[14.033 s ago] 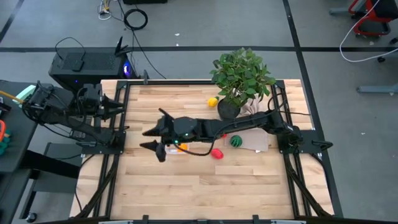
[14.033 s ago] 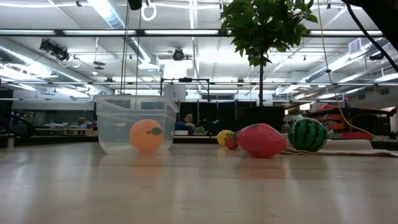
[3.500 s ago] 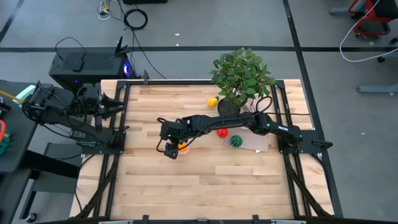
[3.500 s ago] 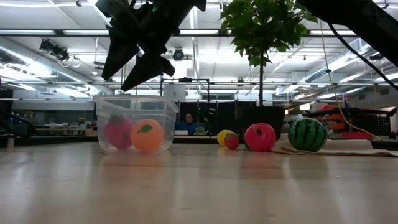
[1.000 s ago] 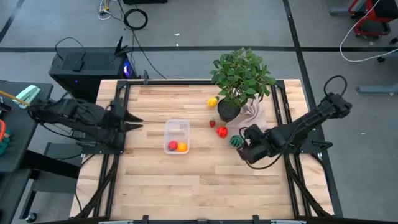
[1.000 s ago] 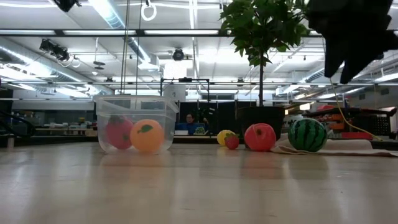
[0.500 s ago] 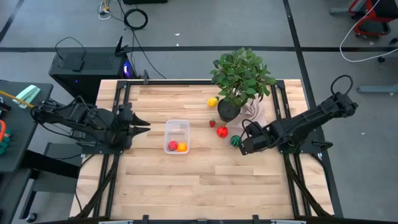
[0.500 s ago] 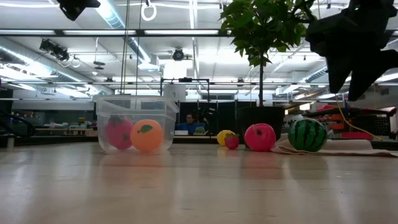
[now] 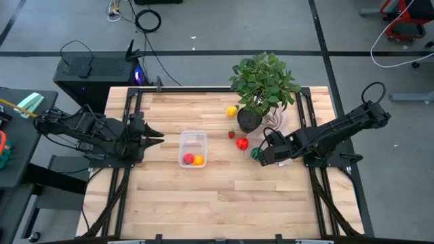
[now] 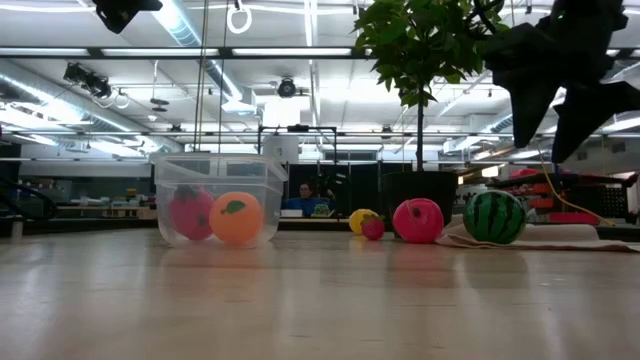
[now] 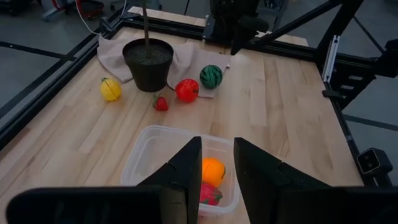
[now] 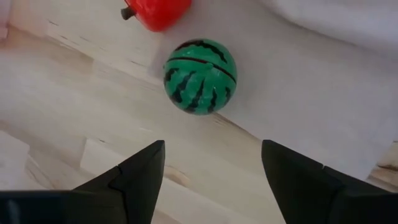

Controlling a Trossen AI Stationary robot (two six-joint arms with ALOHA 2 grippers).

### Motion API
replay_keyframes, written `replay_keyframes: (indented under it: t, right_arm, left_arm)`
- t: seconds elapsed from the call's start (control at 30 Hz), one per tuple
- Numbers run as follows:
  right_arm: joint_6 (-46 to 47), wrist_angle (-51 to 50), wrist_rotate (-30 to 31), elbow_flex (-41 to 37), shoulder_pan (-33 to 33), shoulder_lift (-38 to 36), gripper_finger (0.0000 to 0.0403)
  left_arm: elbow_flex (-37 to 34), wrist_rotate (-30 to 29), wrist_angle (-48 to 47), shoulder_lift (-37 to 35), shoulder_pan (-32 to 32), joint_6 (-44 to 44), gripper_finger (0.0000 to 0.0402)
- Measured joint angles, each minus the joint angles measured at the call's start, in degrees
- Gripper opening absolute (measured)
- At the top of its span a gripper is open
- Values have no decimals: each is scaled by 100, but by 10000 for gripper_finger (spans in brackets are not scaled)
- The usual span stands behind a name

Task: Pick and placing Produce into tupperware
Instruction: Put the green watermelon into the transparent bin

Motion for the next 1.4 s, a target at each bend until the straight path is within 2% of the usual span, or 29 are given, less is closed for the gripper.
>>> replay_keyframes:
  t: [0.2, 0.37, 0.47, 0.67, 0.73, 0.97, 1.4]
  right_arm:
    - [-258, 623, 14, 4, 8, 1, 262]
    - [219, 546, 126, 11, -122, 149, 270]
    - [469, 550, 103, 11, -185, 345, 298]
    - [1074, 563, 64, 11, -202, 846, 383]
    - [1193, 576, 66, 11, -202, 977, 395]
    - [1243, 1010, 238, 11, -202, 1134, 377]
    - [1270, 1018, 478, 7, -313, 1405, 399]
  left_arm:
    - [0, 0, -8, 0, 0, 0, 101]
    - [0, 0, -12, 0, 0, 2, 101]
    - [0, 0, -12, 0, -1, 2, 101]
    - [0, 0, -14, 0, -1, 4, 101]
    - [0, 0, -14, 0, 0, 2, 101]
    - [0, 0, -22, 0, -1, 4, 101]
    - [2, 0, -32, 0, -1, 2, 101]
